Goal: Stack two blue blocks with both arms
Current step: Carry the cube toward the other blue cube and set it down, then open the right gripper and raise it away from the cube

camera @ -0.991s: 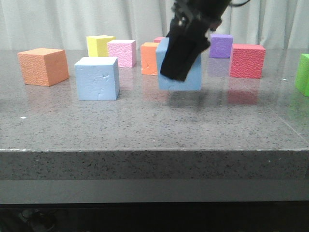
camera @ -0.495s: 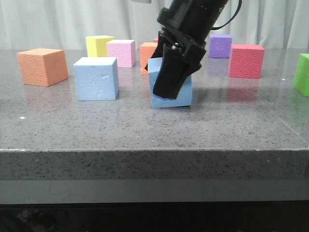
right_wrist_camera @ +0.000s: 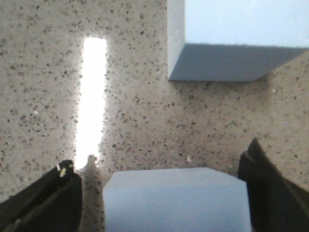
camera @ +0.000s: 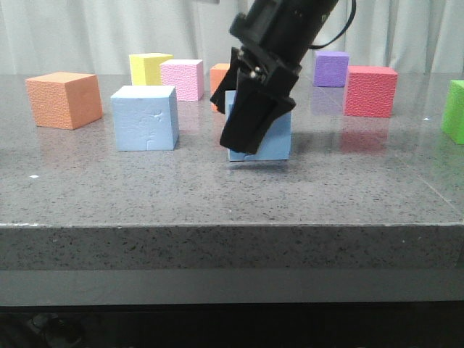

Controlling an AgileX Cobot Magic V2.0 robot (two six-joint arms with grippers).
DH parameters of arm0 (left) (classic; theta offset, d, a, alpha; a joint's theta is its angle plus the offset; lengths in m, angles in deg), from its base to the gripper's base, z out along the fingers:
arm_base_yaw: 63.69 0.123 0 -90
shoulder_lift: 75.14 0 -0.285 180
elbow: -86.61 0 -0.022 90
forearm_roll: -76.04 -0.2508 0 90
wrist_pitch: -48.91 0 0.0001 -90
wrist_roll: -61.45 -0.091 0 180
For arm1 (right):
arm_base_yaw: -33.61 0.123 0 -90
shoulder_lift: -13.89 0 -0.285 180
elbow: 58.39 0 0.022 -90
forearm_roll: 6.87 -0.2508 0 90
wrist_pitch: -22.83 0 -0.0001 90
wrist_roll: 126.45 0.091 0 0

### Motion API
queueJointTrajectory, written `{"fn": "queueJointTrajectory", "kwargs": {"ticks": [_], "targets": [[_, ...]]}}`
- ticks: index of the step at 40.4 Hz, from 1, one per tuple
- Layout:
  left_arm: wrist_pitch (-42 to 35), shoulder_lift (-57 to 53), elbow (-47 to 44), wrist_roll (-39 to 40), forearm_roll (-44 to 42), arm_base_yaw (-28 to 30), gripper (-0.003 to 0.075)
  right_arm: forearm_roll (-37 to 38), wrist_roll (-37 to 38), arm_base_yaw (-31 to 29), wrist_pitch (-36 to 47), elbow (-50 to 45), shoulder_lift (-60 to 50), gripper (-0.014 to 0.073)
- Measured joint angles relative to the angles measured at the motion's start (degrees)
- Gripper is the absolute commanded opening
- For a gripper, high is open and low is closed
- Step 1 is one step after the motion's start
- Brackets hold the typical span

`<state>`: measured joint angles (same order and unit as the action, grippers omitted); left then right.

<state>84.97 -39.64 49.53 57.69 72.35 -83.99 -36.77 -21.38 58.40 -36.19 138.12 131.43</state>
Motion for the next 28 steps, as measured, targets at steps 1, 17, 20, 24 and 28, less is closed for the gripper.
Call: {"fn": "queueJointTrajectory", "kwargs": {"ticks": [1,17,20,24,28], "targets": [[0.0,0.0,0.0,0.0,0.01,0.0,0.0568,-0.15,0.16,0.0,0.0,0.0,-0.49,0.0653],[0.0,0.0,0.0,0.0,-0.02,0.0,0.0568,-3.89,11.65,-0.23,0.53,0.0,-9.83,0.0653],[0.0,0.0,0.0,0.0,-0.12,0.0,0.0568,-3.99,20.4,-0.94,1.09,0.0,-11.87,0.0653],[0.0,0.0,0.0,0.0,-0.12,0.0,0.0568,-3.01,37.71,-2.73,1.31,-0.16,-15.02,0.0652],[0.0,0.0,0.0,0.0,-0.12,0.0,0.0568,3.96,52.52,-4.27,1.46,-2.42,-19.45,0.0652]]}}
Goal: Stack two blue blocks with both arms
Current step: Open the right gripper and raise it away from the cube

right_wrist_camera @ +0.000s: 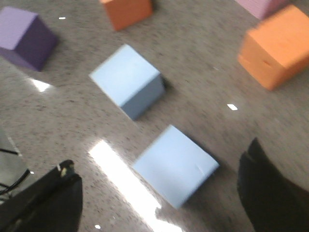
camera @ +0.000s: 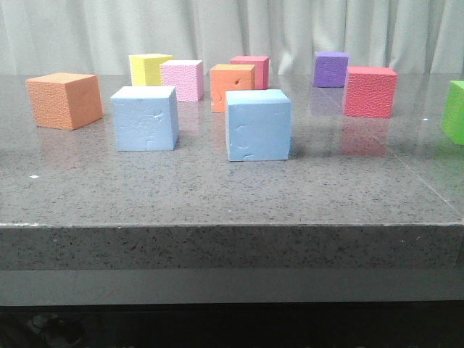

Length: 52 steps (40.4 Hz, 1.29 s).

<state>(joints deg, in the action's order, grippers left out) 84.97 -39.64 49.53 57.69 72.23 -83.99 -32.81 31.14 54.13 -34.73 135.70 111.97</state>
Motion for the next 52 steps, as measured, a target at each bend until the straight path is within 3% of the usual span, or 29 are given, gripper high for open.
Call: {"fn": "queueJointTrajectory", "kwargs": {"ticks": [7,14,29,42,52], "targets": [[0.0,0.0,0.0,0.0,0.0,0.0,0.0568,14.26,15.16,-0.27,0.03,-9.37,-8.57,0.0652],[0.0,0.0,0.0,0.0,0.1,0.0,0.0568,19.61,22.73,-0.27,0.53,-20.43,-18.26,0.0652],[-0.09,6.68,0.89,-0.56,4.59,-0.19,0.0568,20.25,22.41,-0.27,5.7,-35.36,-32.83,0.0652],[-2.01,18.83,8.6,-4.92,7.8,-7.85,0.0568,20.25,21.6,-0.27,8.75,-36.26,-36.14,0.0652],[-0.89,33.56,18.31,-0.64,7.55,-10.95,0.0571,20.25,21.39,-0.27,8.65,-36.26,-36.14,0.0652]]}}
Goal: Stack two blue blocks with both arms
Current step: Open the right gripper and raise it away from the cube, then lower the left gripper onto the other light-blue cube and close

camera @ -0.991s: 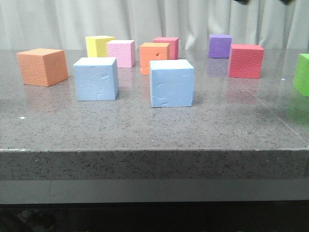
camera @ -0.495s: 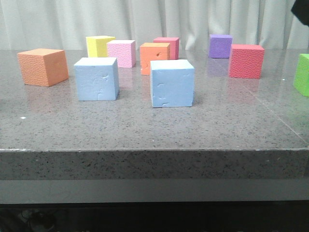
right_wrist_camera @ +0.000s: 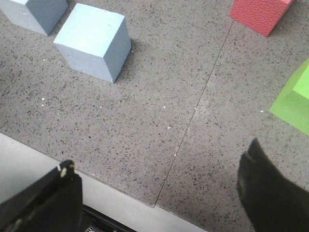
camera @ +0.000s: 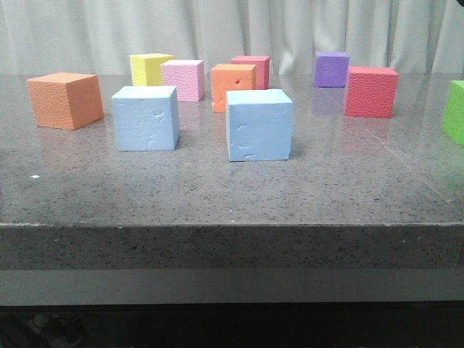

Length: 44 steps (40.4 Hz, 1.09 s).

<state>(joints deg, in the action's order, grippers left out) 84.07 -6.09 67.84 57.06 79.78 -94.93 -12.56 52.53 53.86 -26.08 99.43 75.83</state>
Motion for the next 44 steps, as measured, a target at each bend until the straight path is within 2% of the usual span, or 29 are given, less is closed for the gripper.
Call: {"fn": "queueJointTrajectory", "kwargs": {"ticks": [10,15,23,28,40,44], "targets": [[2.18,16.13,10.43,6.7,-1.55,-0.15,0.0622,0.0,0.0,0.0,0.0,0.0,0.0,0.0652],[4.58,24.23,16.1,13.06,-5.92,-0.26,0.0623,0.0,-0.03,0.0,0.0,0.0,0.0,0.0652],[7.81,33.08,22.86,18.34,-9.3,-0.26,0.0622,0.0,-0.13,0.0,0.0,0.0,0.0,0.0652],[9.09,36.78,24.93,23.04,-12.73,-0.26,0.0622,0.0,-0.13,0.0,0.0,0.0,0.0,0.0652],[8.89,42.5,26.29,28.42,-13.85,-0.26,0.0617,0.0,-0.13,0.0,0.0,0.0,0.0,0.0652],[8.89,43.72,26.38,28.99,-13.85,-0.26,0.0553,0.0,-0.13,0.0,0.0,0.0,0.0,0.0652]]}}
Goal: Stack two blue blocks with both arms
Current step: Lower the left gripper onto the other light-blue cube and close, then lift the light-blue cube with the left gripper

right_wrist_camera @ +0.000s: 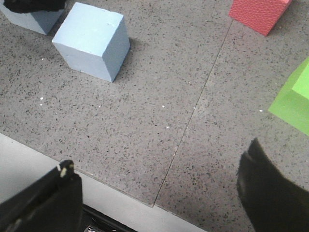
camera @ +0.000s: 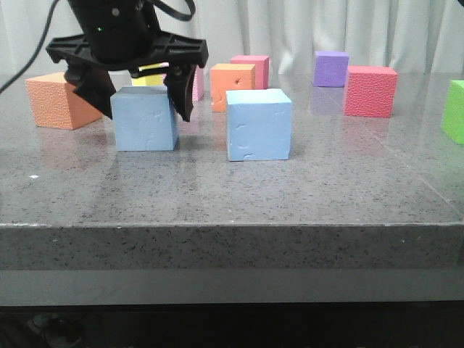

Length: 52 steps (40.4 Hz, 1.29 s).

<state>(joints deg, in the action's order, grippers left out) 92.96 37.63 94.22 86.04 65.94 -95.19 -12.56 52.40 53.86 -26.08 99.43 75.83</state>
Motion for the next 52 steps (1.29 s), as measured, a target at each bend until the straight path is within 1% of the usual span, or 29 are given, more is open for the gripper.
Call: {"fn": "queueJointTrajectory", "kwargs": {"ticks": [4,7,14,17,20,23,28,32,39,41,44,48,52], "targets": [[0.0,0.5,0.0,0.34,0.36,0.0,0.0447,0.0,0.0,0.0,-0.1,0.0,0.0,0.0652],[0.0,0.5,0.24,0.34,0.78,0.0,0.0407,0.0,0.0,0.0,-0.1,0.0,0.0,0.0652],[0.64,-0.06,0.5,-1.07,1.14,-0.5,0.0417,0.0,0.0,0.0,-0.1,0.0,0.0,0.0652],[1.42,-1.17,0.77,-3.69,1.4,-0.96,0.0417,0.0,0.0,0.0,-0.1,0.0,0.0,0.0652],[2.3,-2.72,1.86,-7.92,1.81,-1.7,0.0417,0.0,0.0,0.0,-0.1,0.0,0.0,0.0652],[3.57,-4.3,3.51,-12.98,2.36,-2.51,0.0417,0.0,0.0,0.0,-0.1,0.0,0.0,0.0652],[6.21,-5.64,7.77,-24.59,6.04,-3.26,0.0417,0.0,0.0,0.0,-0.1,0.0,0.0,0.0652],[8.53,-5.68,11.04,-33.47,11.53,-3.03,0.0417,0.0,0.0,0.0,-0.1,0.0,0.0,0.0652],[12.11,-5.36,15.49,-52.45,24.62,-0.74,0.0417,0.0,0.0,0.0,-0.1,0.0,0.0,0.0652],[13.32,-5.22,16.4,-58.94,27.48,0.05,0.0417,0.0,0.0,0.0,-0.1,0.0,0.0,0.0652],[15.49,-4.48,17.64,-65.46,30.19,0.56,0.0417,0.0,0.0,0.0,-0.1,0.0,0.0,0.0652],[19.52,-2.47,19.86,-72.32,31.85,0.85,0.0417,0.0,0.0,0.0,-0.1,0.0,0.0,0.0652],[22.75,0.37,22.96,-76.13,33.3,0.85,0.0417,0.0,0.0,0.0,-0.1,0.0,0.0,0.0652]]}}
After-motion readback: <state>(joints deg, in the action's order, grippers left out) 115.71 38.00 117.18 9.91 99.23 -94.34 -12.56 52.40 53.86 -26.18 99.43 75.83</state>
